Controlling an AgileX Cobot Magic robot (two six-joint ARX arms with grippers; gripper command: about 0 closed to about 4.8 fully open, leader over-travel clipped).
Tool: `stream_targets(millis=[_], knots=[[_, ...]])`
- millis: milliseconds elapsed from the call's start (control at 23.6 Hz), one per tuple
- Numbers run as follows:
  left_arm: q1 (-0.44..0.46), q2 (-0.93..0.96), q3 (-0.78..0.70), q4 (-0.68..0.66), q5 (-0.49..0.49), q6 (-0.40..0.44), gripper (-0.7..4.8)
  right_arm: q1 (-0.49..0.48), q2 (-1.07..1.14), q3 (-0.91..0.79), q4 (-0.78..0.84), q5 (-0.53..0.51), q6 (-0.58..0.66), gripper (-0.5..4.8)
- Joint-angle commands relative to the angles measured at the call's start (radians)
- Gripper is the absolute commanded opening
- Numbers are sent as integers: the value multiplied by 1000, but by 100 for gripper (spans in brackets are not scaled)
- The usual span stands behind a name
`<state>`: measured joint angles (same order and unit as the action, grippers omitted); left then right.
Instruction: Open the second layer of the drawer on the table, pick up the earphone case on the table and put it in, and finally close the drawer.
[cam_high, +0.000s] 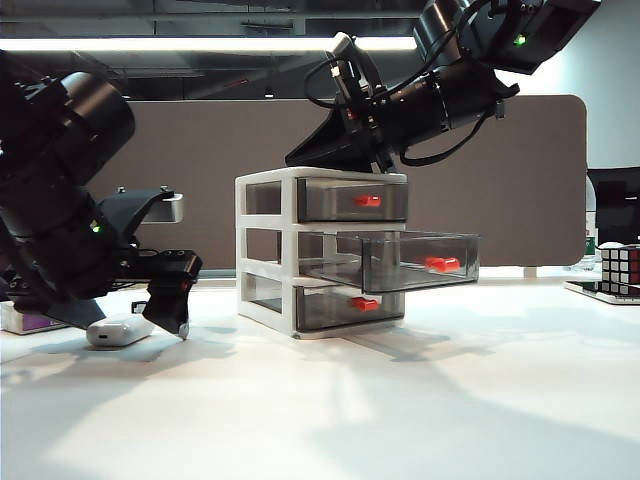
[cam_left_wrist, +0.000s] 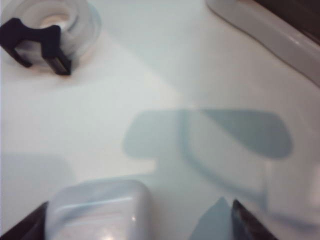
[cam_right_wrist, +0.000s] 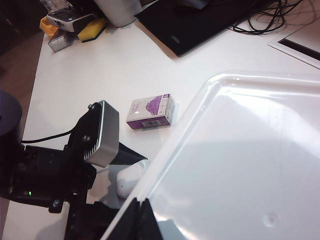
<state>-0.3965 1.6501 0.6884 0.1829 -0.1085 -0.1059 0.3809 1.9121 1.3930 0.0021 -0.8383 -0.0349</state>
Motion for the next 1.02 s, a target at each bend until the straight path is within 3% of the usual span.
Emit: stream_targets(millis=[42, 763, 932, 1017], knots=[[-13, 2, -10, -96, -36, -7, 455, 2, 23, -21, -132, 6, 34, -5], [2, -36, -10, -142, -70, -6, 425, 2, 23, -21, -134, 6, 34, -5], [16, -36, -10, -144, -68, -3, 342, 2, 23, -21, -134, 6, 33, -5], [28, -36, -10, -143, -55, -3, 336, 2, 23, -21, -135, 6, 33, -5]])
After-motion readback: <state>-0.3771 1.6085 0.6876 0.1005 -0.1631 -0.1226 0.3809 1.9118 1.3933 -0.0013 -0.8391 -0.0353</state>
